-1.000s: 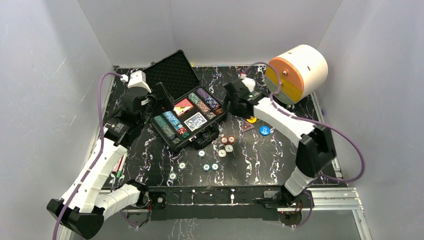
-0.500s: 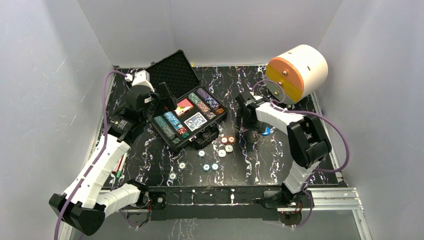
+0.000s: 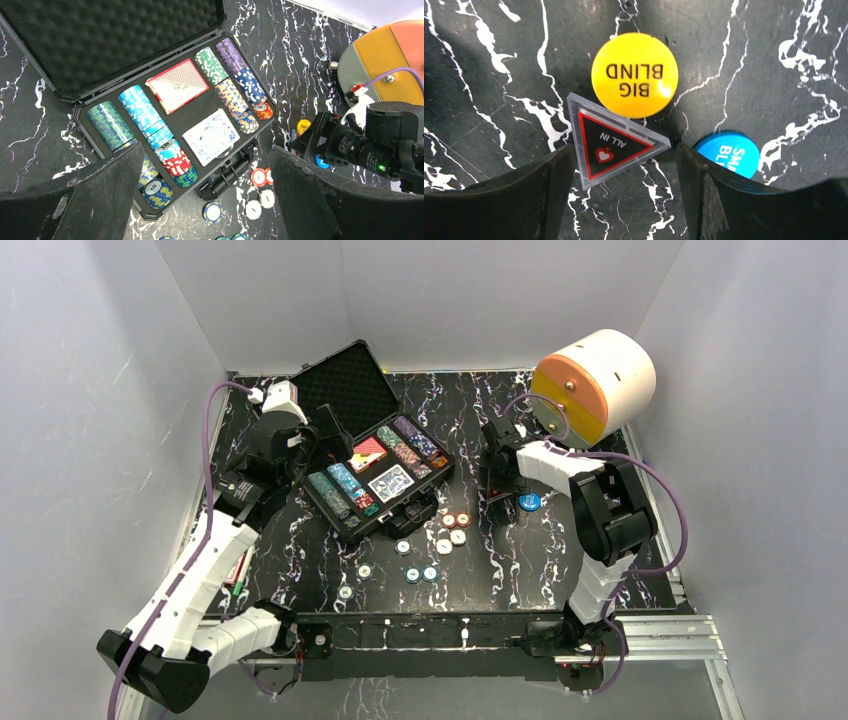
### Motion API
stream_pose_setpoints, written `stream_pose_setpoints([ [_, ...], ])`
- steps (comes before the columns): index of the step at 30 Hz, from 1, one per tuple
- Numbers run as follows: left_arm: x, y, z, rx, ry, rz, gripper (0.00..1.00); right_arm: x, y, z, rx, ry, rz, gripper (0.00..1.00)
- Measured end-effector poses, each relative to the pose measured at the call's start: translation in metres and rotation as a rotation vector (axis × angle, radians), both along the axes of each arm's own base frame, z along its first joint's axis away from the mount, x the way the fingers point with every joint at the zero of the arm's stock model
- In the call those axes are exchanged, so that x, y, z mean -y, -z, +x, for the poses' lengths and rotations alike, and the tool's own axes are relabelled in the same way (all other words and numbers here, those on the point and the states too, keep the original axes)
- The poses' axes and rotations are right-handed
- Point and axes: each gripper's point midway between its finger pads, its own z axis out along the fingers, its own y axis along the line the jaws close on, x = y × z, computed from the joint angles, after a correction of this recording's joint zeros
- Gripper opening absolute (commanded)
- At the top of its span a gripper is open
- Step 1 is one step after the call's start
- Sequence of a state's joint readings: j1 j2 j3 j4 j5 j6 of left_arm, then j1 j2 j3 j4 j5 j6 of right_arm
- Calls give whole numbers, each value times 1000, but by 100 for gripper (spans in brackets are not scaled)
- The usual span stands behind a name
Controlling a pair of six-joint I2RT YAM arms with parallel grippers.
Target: Pack up texas hold em set
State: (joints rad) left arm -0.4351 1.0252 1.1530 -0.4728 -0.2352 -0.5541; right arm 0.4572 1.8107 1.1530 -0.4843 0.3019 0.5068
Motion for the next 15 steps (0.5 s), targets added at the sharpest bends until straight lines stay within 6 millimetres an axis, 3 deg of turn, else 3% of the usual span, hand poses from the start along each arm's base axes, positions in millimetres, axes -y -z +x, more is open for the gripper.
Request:
stream_pose_setpoints([
  [10,-1,0,0,1,-4,2,96,-4,1,12,23,-89,25,80],
  [15,-1,0,0,2,-7,4,96,-5,2,12,21,-100,30,69],
])
